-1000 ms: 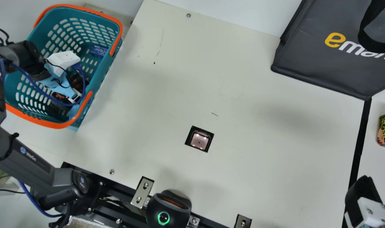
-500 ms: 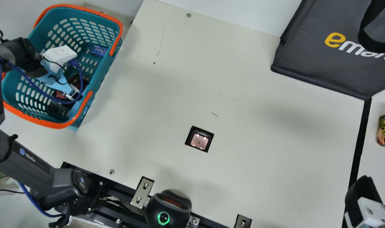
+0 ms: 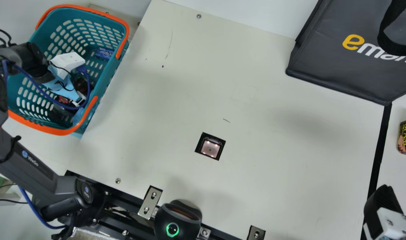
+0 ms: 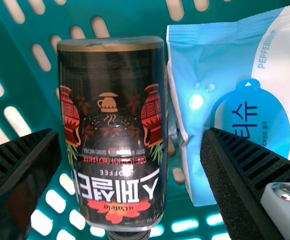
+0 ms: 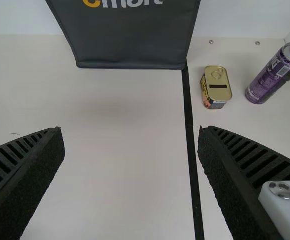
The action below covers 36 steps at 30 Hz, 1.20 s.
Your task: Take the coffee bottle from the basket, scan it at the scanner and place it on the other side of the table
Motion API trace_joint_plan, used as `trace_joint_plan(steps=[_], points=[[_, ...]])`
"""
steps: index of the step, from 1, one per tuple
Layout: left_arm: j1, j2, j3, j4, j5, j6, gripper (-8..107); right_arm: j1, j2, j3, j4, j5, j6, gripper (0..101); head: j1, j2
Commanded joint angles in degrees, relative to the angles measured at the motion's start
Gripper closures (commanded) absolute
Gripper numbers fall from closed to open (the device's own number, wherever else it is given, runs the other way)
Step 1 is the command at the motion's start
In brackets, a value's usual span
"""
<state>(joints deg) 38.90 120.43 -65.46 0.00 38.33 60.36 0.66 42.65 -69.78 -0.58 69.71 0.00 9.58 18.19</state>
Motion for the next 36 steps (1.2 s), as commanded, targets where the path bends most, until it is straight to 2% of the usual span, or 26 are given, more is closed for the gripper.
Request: trace_joint_plan(steps=[1, 21, 36], points=[[0.0, 0.5, -0.2, -0.1, 0.2, 0.1, 9, 0.0, 0.0, 0.0, 0.0, 0.0, 0.0, 6, -1.7, 0.2], [0.3, 3.5, -2.1, -0.6, 2.0, 1.3, 9, 0.0, 0.0, 0.0, 0.0, 0.0, 0.0, 6, -1.7, 0.2], [-0.1, 4.2, -2.7, -1.5, 1.5, 0.1, 107, 0.0, 0.0, 0.0, 0.0, 0.0, 0.0, 6, -1.7, 0.2]])
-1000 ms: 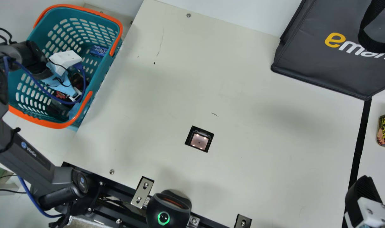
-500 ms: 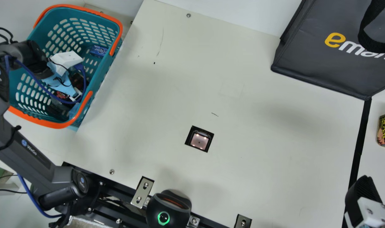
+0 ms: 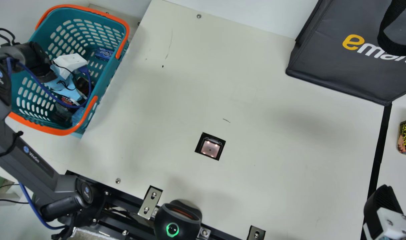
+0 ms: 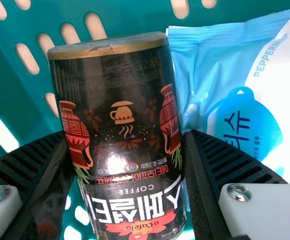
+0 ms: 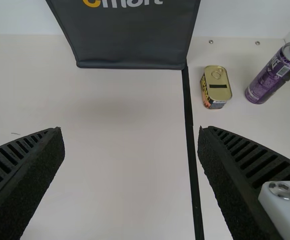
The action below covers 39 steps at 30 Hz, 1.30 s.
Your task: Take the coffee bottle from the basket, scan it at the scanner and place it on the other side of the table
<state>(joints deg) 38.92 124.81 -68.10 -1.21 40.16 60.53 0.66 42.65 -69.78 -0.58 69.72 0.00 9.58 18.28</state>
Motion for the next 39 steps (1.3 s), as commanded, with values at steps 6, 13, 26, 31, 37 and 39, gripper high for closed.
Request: trace_joint_plan(steps=[6, 13, 26, 31, 37, 39], points=[[-0.1, -1.5, 0.2, -1.5, -0.9, 0.1, 107, 0.0, 0.0, 0.0, 0.0, 0.0, 0.0, 6, -1.7, 0.1], [-0.1, -4.1, 0.8, -3.3, -1.5, 1.1, 107, 0.0, 0.0, 0.0, 0.0, 0.0, 0.0, 6, -1.7, 0.1], [0.2, -8.3, 1.5, -5.7, -2.0, 2.9, 107, 0.0, 0.0, 0.0, 0.0, 0.0, 0.0, 6, -1.7, 0.1], [0.2, -9.4, 1.8, -6.3, -2.2, 3.4, 107, 0.0, 0.0, 0.0, 0.0, -0.1, 0.0, 6, -1.7, 0.1], [0.1, -10.1, 2.1, -6.5, -2.6, 3.1, 107, 0.0, 0.0, 0.0, 0.0, -0.1, 0.0, 6, -1.7, 0.1], [0.1, -10.3, 2.3, -6.5, -2.8, 2.9, 107, 0.0, 0.0, 0.0, 0.0, -0.1, 0.0, 6, -1.7, 0.1]])
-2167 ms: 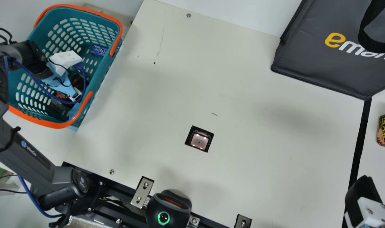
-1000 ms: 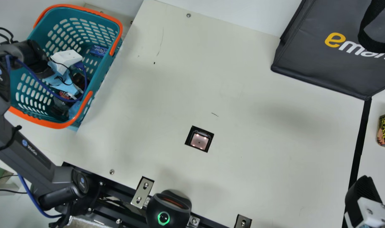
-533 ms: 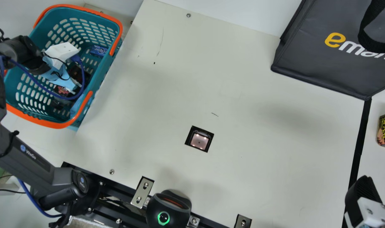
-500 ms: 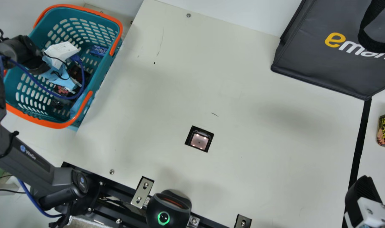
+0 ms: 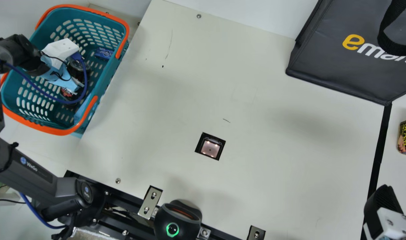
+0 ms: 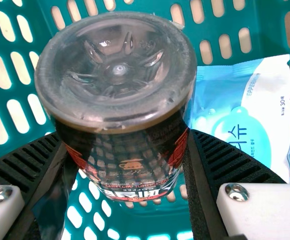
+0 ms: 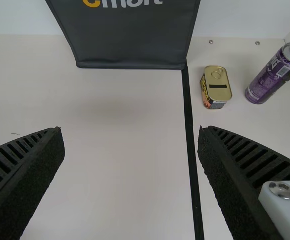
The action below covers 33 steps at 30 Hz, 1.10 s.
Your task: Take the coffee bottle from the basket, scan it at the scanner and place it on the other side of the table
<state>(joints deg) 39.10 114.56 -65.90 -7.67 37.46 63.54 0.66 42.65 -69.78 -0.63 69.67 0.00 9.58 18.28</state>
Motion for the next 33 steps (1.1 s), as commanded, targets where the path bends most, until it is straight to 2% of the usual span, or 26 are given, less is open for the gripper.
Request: trace_joint_plan(steps=[1, 33], points=[[-0.1, -0.2, 0.1, -0.1, -0.1, -0.2, 107, 0.0, 0.0, 0.0, 0.0, 0.0, 0.0, 6, -1.7, 0.1], [0.5, -9.6, 1.9, -4.3, 0.1, -1.9, 107, 0.0, 0.0, 0.0, 0.0, 0.0, 0.0, 6, -1.7, 0.1]])
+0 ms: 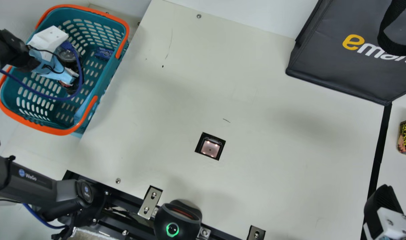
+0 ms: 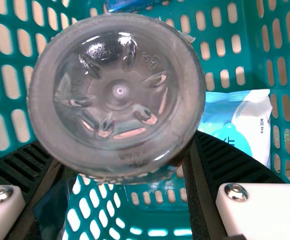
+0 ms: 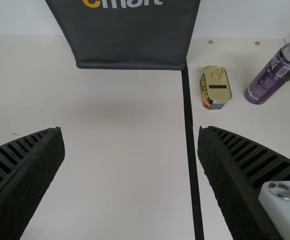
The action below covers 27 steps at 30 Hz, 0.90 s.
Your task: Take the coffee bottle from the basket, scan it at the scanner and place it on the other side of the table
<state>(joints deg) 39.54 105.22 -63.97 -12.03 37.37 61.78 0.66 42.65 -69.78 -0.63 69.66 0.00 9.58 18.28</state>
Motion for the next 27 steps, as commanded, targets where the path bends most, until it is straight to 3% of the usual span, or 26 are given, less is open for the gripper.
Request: trace_joint_plan(steps=[1, 27], points=[[0.0, -0.7, -0.1, 0.0, 0.3, -0.3, 107, 0.0, 0.0, 0.0, 0.0, 0.0, 0.0, 6, -1.7, 0.1], [-2.4, -11.0, -5.3, -1.1, 7.6, -8.6, 107, 0.0, 0.0, 0.0, 0.0, 0.0, 0.0, 6, -1.7, 0.1]])
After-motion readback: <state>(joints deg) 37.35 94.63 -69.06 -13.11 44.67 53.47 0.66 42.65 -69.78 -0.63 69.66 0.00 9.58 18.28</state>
